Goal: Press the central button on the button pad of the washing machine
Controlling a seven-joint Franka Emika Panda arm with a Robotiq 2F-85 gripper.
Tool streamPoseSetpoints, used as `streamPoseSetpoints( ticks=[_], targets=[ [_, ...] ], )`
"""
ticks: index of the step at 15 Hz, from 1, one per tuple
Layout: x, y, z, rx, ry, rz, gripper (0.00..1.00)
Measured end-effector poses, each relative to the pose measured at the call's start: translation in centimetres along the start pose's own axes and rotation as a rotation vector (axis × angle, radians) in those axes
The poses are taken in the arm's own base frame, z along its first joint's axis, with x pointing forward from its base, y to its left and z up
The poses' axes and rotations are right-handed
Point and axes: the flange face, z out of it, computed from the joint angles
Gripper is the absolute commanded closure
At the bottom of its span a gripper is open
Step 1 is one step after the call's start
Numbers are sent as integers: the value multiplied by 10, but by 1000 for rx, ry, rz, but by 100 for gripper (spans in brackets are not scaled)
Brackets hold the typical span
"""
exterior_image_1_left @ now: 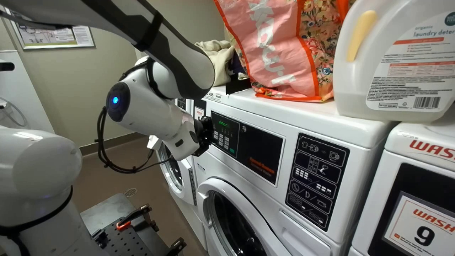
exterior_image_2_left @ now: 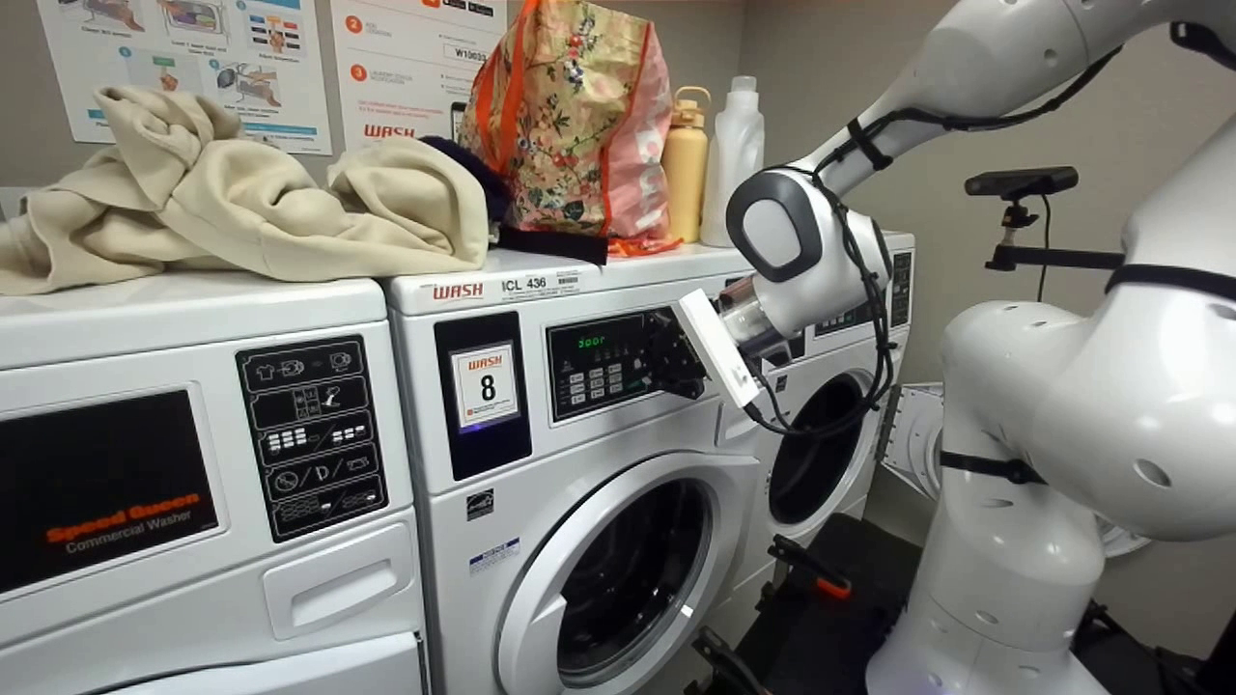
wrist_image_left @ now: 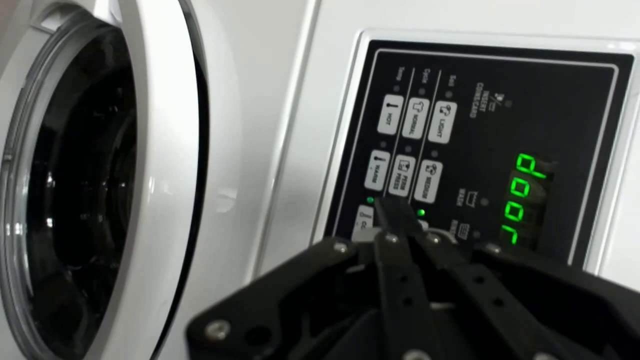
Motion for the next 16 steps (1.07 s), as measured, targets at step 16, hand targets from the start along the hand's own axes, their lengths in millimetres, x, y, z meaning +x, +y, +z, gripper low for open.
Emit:
streamPoseSetpoints(
  ticks=[16],
  targets=[
    [10, 2, -18, 7, -15, -10, 100]
  ],
)
